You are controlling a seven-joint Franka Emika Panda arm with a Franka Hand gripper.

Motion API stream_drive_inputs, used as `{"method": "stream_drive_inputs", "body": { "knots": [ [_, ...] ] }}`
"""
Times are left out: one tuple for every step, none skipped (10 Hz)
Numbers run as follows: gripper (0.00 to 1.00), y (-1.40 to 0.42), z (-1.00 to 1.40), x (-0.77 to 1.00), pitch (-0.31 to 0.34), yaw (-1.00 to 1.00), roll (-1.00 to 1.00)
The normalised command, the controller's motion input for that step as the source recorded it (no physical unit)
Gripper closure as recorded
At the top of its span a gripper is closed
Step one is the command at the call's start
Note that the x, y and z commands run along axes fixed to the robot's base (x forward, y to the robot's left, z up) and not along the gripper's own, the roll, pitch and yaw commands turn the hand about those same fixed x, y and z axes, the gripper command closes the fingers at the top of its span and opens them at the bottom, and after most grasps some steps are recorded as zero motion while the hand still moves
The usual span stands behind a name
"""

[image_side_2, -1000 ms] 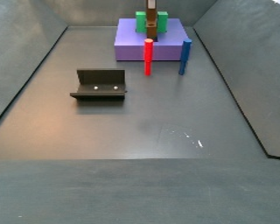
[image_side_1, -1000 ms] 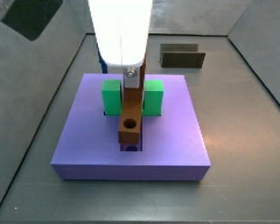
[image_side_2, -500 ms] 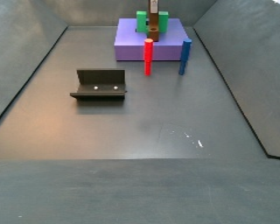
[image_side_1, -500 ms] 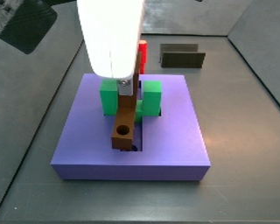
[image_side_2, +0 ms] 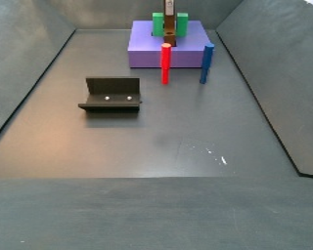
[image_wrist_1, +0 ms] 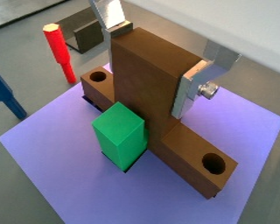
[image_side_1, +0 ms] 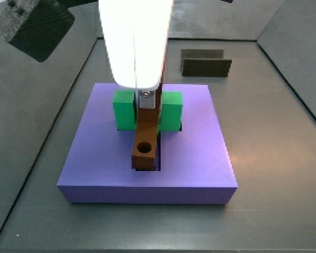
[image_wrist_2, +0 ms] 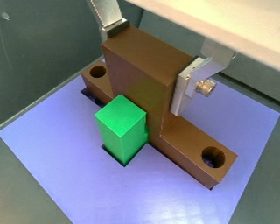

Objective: Pick up the brown object. Move up. Move to above the board. Insert the brown object.
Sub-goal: Insert the brown object.

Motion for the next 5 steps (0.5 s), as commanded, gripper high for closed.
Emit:
{"method": "stream_drive_inputs", "body": {
  "knots": [
    [1.0, 0.0, -0.15, 0.07, -0.176, 0.16, 0.07],
    [1.0, 0.0, -0.04, 0.12, -0.196, 0.3, 0.13],
    [1.0, 0.0, 0.0, 0.13, -0.213, 0.34, 0.13],
    [1.0, 0.0, 0.0, 0.07, -0.189, 0.21, 0.06],
    [1.0, 0.0, -0.05, 0.01, -0.167, 0.14, 0.09]
  ]
}}
